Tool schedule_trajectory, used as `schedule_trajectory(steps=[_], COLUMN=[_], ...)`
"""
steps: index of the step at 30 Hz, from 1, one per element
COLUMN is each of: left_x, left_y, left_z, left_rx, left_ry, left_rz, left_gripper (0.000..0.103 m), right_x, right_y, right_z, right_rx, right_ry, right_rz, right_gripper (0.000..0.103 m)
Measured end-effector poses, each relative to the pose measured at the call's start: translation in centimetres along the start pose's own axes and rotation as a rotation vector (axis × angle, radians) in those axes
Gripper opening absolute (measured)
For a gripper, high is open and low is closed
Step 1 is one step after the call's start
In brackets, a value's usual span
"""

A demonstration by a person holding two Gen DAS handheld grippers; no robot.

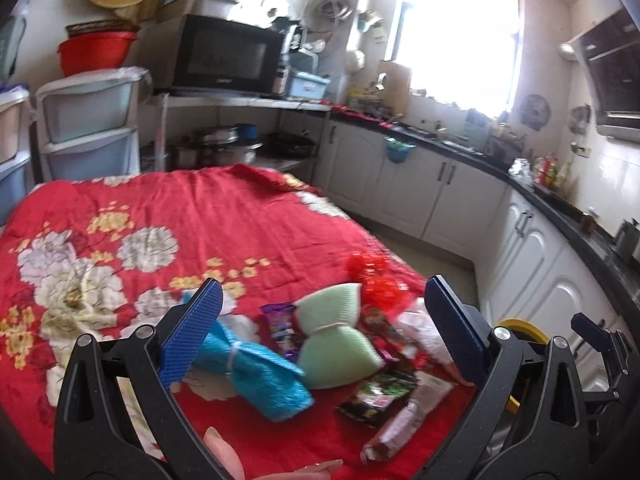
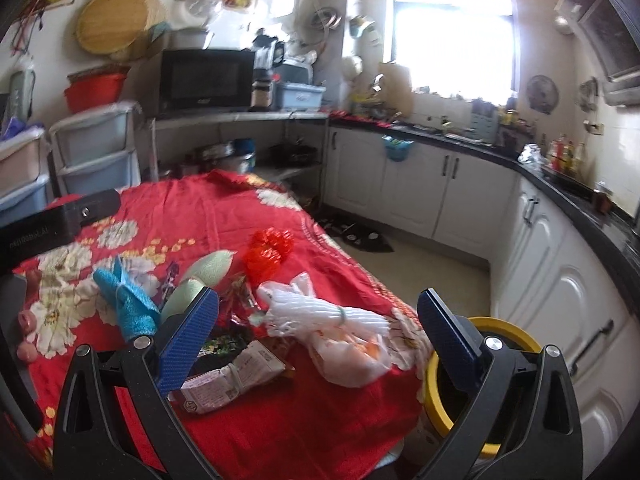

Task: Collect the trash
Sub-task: 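Grasp the blue scrubber with the left gripper while the right gripper grasps the white brush, then carry the blue scrubber and white brush over the yellow bin and release both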

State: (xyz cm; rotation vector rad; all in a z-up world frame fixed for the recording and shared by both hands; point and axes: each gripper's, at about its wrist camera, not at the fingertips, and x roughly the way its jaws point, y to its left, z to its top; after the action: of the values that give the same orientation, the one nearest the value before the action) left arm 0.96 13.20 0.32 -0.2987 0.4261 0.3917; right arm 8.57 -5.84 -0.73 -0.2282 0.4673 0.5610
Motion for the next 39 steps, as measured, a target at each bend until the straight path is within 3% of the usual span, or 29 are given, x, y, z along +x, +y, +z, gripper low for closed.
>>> schedule_trajectory(steps=[11,17,19,21,24,27,34,39], left_x=[6.0,8.9,9.6,10.5,11.4,11.7,10.5,8.8], left_y=[7.4,10.4,11.2,12.0,13.0,13.6,13.6,12.9], left_z=[-1.6,-2.9,-3.2,-3.7,-4.6,-5.0,-3.9,-1.7], left_rx=[-0.183,-0.304,-0.342,-0.382,-0.442,-0.451,-0.405,-0.344], left_ry=[0.232,0.326,0.346,0.372,0.401,0.414,0.356,0.272], left_rz=[0.126,0.163,0.164,0.153,0.126,0.162,0.109,0.068], left_gripper=[0.093,0.093,0.093,0.093,0.093,0.069,0.016,0.010], right_x=[9.1,12.0,12.9,13.7,13.7,13.5,12.0,10.1], right_y=[0.9,1.2,1.4,1.2,0.8,-0.2,-3.2,-5.0], right_z=[-1.0,-1.5,-1.7,-1.7,-1.3,-0.4,1.2,2.1], right_rx=[-0.164,-0.225,-0.245,-0.242,-0.225,-0.175,-0.051,0.031], right_ry=[0.212,0.272,0.301,0.325,0.315,0.289,0.220,0.164], right_rz=[0.061,0.063,0.077,0.099,0.126,0.154,0.195,0.219], right_gripper=[0.096,0.094,0.070,0.061,0.033,0.017,0.013,0.013])
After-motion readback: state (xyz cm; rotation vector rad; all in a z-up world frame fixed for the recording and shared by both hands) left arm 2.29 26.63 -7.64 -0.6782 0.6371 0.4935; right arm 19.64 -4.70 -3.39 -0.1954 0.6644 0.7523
